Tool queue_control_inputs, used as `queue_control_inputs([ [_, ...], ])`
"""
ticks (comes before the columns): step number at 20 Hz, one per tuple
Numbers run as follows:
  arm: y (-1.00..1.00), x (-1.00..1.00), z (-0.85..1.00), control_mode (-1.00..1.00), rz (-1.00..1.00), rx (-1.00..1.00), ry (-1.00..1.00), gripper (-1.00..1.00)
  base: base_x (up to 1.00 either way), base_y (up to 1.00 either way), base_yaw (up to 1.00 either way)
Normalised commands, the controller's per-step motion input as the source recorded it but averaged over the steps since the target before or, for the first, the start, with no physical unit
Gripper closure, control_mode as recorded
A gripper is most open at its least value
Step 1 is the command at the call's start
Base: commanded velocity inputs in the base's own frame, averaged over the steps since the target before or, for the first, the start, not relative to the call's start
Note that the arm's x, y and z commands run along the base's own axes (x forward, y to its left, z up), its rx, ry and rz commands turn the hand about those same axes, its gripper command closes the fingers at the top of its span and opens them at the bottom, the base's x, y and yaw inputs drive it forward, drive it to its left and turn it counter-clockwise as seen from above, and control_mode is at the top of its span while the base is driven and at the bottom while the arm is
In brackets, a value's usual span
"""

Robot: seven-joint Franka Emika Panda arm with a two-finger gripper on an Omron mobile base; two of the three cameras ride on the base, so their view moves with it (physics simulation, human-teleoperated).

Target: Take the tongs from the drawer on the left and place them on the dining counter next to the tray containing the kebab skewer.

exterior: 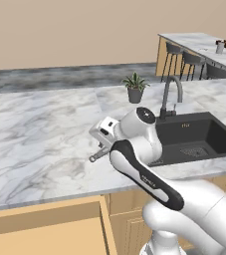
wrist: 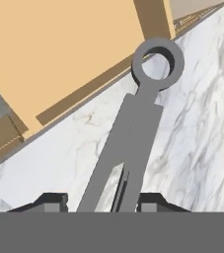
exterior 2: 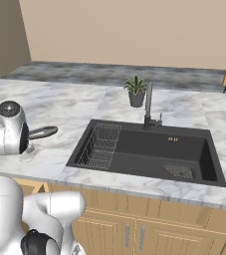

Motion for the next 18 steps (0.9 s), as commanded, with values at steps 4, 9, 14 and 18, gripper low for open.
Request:
queue_control_inputs([
  [4,-0.56,0.01,0.16,-1.0,-0.06,0.0,0.0,1.0,0.0,0.0,0.0],
  [9,-0.34,0.0,0.01,-1.0,-0.03,0.0,0.0,1.0,0.0,0.0,0.0],
  [14,-0.3,0.13,0.0,-1.0,0.0,0.0,0.0,1.0,0.0,0.0,0.0],
  [18,-0.3,0.11,0.01,-1.0,-0.12,-0.03,0.0,1.0,0.0,0.0,0.0],
])
